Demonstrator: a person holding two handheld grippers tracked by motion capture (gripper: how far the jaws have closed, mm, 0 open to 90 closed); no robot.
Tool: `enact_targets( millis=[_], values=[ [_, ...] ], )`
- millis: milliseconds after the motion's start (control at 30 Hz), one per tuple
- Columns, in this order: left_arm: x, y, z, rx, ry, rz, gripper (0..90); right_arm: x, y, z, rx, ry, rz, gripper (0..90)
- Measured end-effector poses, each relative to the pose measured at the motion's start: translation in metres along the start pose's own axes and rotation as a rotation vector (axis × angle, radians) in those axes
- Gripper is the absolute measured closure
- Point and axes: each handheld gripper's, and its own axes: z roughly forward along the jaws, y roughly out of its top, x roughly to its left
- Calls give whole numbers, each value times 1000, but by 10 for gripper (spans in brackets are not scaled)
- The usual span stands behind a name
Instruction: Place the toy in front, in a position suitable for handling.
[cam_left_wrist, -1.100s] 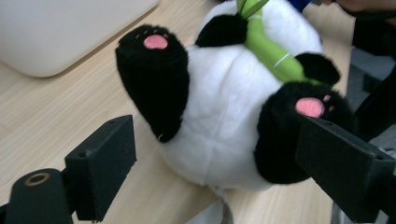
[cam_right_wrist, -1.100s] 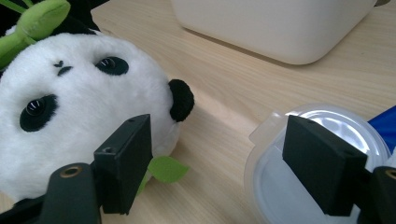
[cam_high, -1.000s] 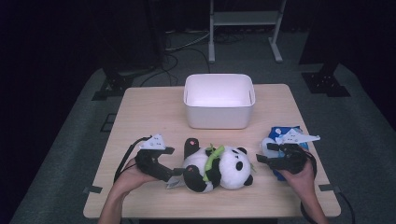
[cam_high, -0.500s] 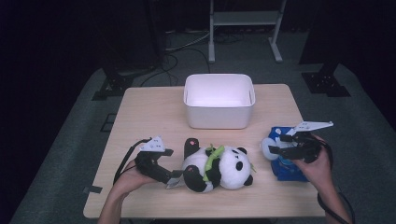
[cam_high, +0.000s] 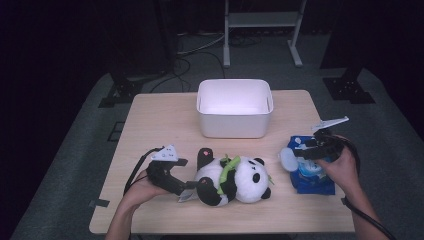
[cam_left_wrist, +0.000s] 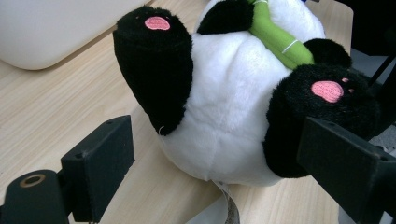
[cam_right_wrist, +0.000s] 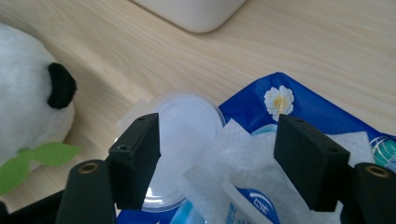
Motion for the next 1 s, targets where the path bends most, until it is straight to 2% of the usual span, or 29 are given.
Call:
enact_targets(
  millis=[133, 233, 300, 467, 600, 833, 1000],
  values=[
    [2, -1, 0, 4, -2, 0, 98, -1, 2, 8, 66, -14, -2, 388],
    [3, -2, 1, 6, -3, -4, 97, 0, 1, 13, 125, -29, -16, 506],
    [3, -2, 1, -1, -10, -9, 98, 0, 1, 15, 142, -33, -10, 554],
    [2, -1, 2, -1, -14, -5, 98, 0, 0, 13, 182, -23, -8, 761],
    [1, -1, 0, -12, -13, -4, 98, 0, 0, 11, 203, -22, -3, 865],
    [2, -1, 0, -14, -20, -7, 98, -1, 0, 4, 201, 18, 26, 886],
    [4, -2, 2, -12, -19, -14, 98, -4, 2, -7, 168, 56, 43, 886]
  ],
)
